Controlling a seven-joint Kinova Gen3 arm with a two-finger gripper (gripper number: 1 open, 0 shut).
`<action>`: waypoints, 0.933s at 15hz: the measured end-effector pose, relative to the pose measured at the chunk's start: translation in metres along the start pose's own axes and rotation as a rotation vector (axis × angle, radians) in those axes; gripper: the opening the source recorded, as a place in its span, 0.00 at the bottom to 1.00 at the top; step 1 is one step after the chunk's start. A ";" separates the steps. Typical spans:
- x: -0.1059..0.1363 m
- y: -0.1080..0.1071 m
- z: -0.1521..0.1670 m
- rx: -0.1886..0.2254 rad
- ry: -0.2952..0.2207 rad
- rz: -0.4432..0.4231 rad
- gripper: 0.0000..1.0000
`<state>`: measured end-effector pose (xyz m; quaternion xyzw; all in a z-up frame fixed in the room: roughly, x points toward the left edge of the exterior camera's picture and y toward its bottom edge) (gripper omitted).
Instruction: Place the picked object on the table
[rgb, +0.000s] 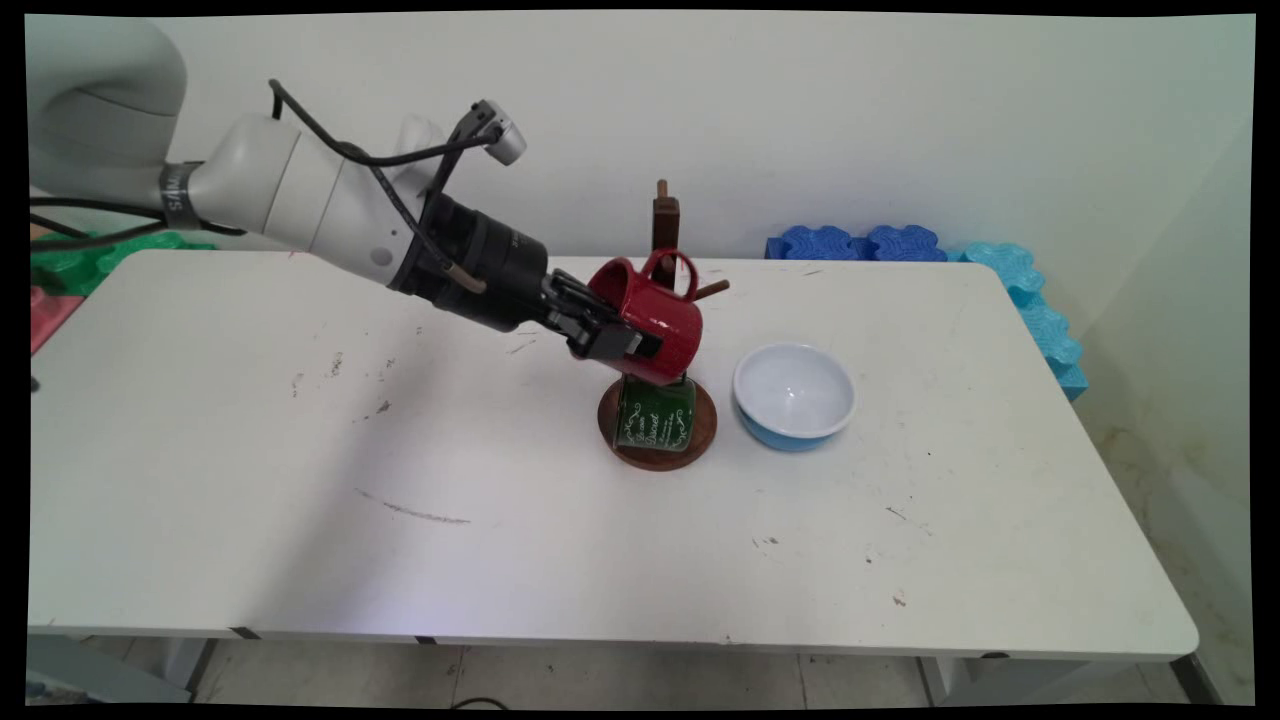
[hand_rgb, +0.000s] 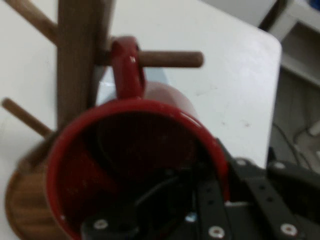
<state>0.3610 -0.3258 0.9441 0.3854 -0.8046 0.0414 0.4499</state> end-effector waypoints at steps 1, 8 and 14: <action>0.000 0.000 0.000 0.000 0.000 0.001 0.00; 0.001 0.000 -0.001 -0.004 0.000 0.005 0.00; 0.004 0.001 -0.004 -0.011 0.005 0.017 0.00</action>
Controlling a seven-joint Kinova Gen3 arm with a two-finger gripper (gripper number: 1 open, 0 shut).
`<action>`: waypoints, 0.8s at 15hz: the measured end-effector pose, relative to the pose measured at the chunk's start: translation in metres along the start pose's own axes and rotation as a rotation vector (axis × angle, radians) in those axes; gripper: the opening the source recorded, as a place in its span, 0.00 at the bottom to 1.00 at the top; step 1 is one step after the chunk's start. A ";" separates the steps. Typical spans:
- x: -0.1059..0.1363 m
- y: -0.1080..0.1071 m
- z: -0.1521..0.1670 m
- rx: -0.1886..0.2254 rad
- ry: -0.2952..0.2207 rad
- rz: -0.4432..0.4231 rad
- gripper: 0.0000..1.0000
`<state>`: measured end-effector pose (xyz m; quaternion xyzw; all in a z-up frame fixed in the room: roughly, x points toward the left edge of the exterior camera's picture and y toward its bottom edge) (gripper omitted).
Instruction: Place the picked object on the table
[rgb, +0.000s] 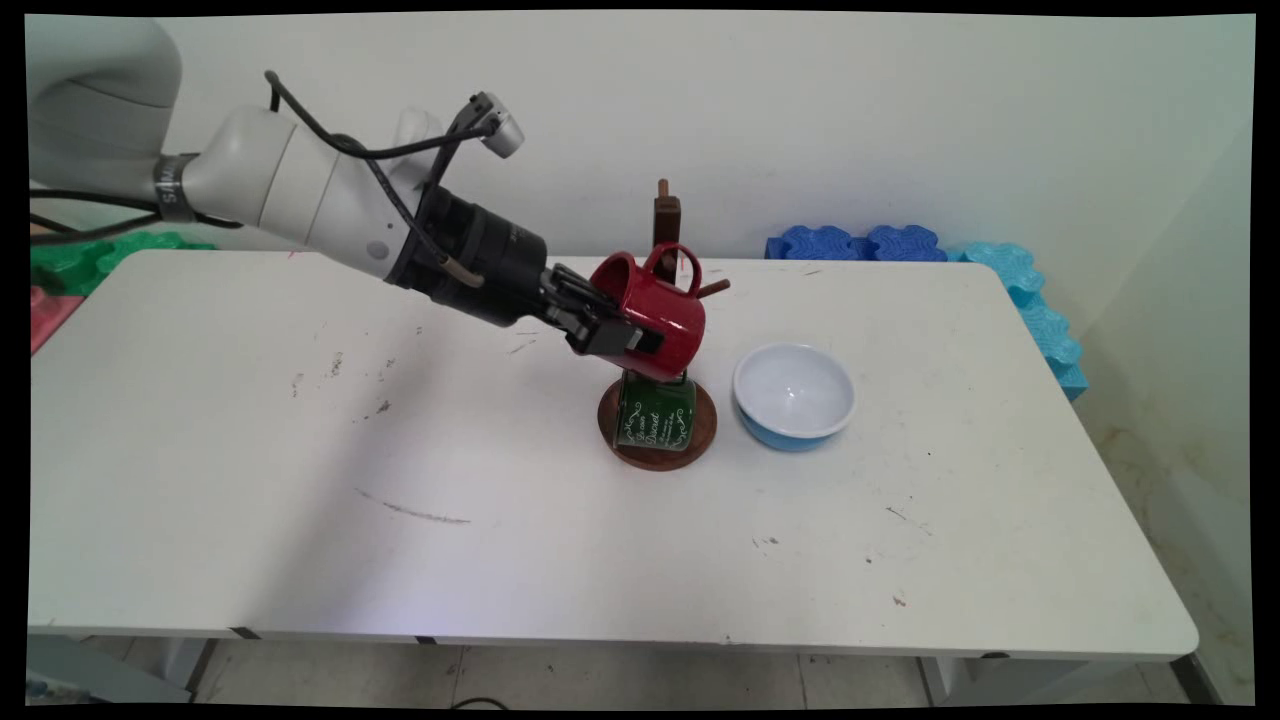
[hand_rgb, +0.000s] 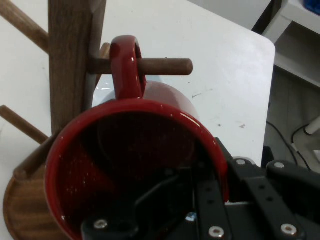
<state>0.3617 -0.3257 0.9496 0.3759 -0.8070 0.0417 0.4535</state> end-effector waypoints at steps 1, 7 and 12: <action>0.001 0.001 -0.001 -0.002 0.001 0.004 0.00; 0.005 0.004 -0.005 -0.017 0.005 0.028 0.00; 0.008 0.008 -0.009 -0.030 0.007 0.042 0.00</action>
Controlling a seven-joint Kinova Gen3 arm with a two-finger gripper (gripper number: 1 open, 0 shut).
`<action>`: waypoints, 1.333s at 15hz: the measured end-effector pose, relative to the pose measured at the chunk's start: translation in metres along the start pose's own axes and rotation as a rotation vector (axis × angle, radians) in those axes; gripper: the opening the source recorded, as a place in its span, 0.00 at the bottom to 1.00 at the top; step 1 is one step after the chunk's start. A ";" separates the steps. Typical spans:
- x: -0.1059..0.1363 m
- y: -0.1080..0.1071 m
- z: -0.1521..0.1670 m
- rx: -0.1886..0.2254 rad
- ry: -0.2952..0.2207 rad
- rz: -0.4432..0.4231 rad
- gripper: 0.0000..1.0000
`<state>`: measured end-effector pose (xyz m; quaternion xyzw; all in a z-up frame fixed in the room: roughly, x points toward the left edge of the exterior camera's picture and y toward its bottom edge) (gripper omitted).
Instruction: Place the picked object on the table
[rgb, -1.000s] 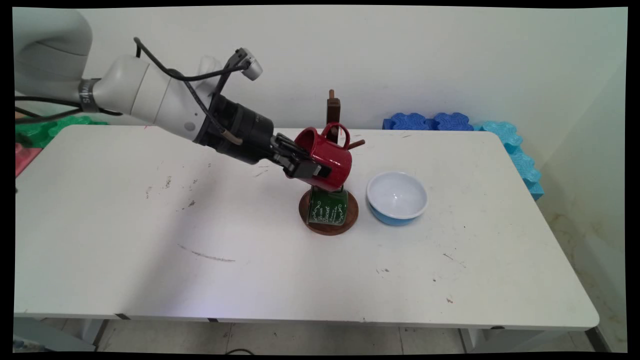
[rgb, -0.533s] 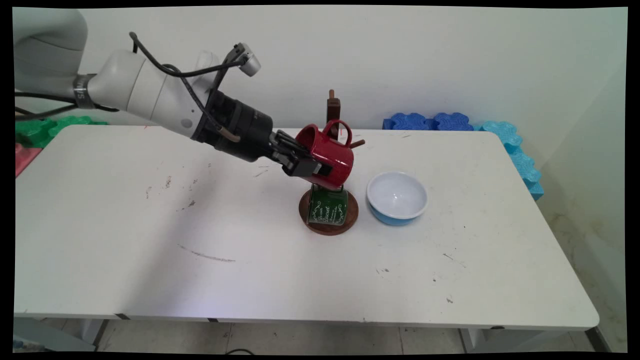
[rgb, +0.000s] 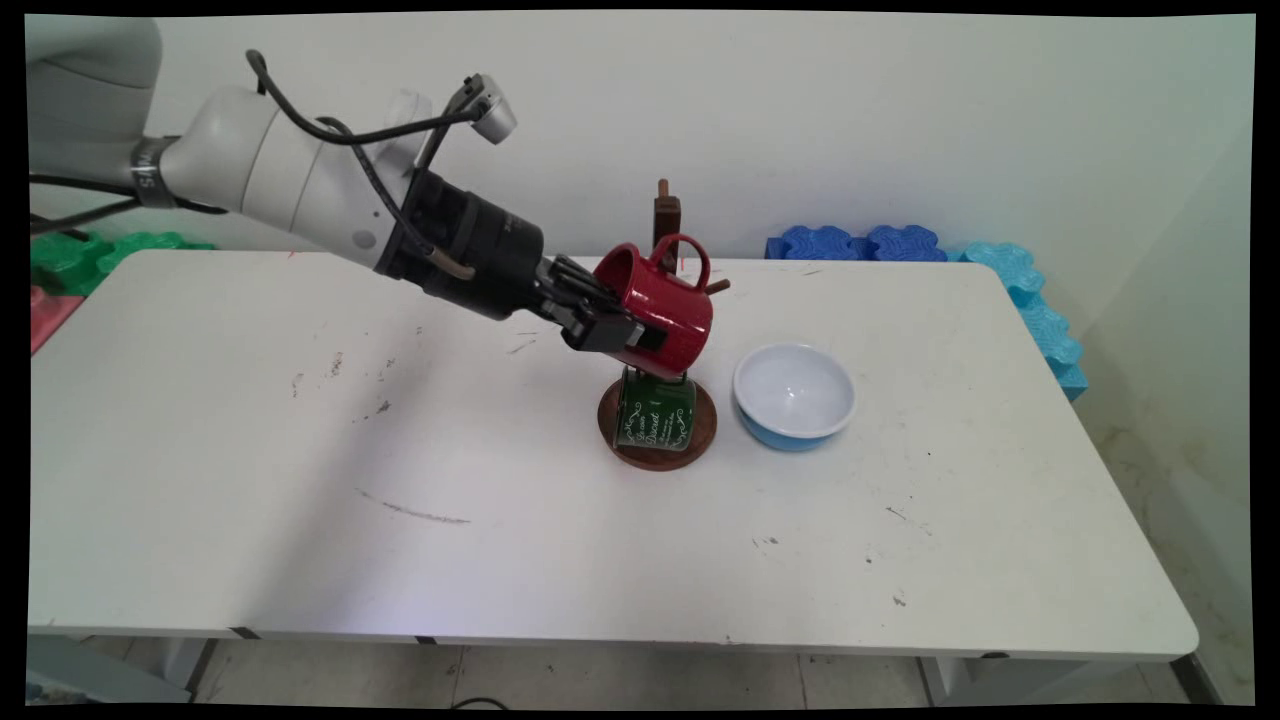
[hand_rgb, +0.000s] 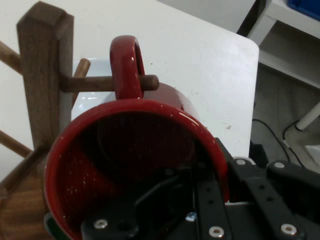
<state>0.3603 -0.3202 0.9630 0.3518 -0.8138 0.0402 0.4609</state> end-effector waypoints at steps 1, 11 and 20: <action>0.000 0.001 -0.001 -0.003 0.000 0.002 0.00; 0.002 0.015 -0.010 -0.038 -0.001 0.016 0.00; -0.004 0.022 -0.023 -0.068 -0.016 0.028 0.00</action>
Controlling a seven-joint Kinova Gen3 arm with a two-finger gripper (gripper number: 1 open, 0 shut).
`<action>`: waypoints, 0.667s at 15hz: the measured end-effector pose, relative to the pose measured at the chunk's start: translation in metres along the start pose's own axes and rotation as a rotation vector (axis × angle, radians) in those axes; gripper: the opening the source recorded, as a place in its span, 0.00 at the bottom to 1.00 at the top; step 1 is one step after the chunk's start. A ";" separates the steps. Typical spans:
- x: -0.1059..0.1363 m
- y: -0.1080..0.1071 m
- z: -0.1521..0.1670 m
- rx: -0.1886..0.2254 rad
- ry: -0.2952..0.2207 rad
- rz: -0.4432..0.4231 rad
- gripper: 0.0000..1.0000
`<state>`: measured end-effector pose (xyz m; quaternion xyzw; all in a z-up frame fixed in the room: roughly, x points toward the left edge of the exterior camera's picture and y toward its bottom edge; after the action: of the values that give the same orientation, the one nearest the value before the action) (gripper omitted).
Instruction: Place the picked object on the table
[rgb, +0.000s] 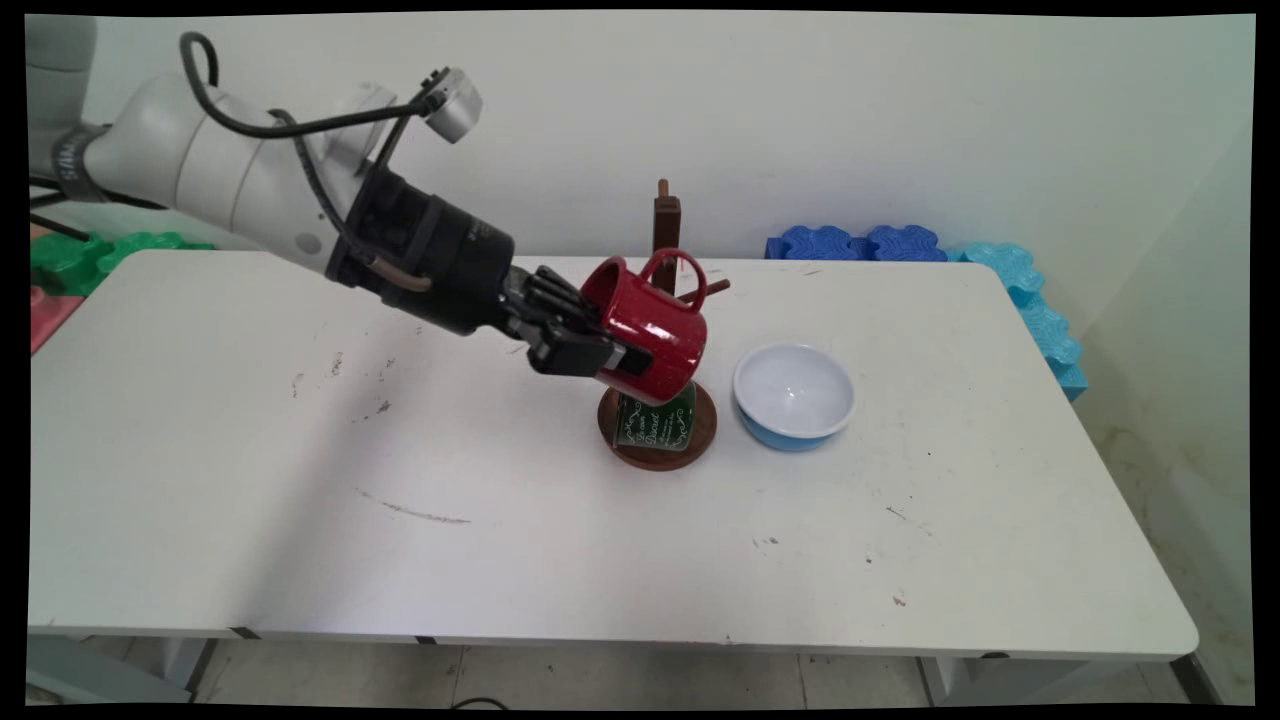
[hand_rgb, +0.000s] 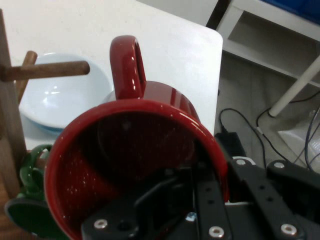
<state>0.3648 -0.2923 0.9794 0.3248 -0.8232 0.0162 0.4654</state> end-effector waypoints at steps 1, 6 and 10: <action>-0.002 0.001 -0.003 -0.003 -0.005 0.002 0.00; -0.014 0.001 -0.017 -0.010 -0.044 0.009 0.00; -0.027 -0.003 -0.030 0.002 -0.084 0.018 0.00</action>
<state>0.3984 -0.2707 0.9747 0.3180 -0.8450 0.0074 0.4299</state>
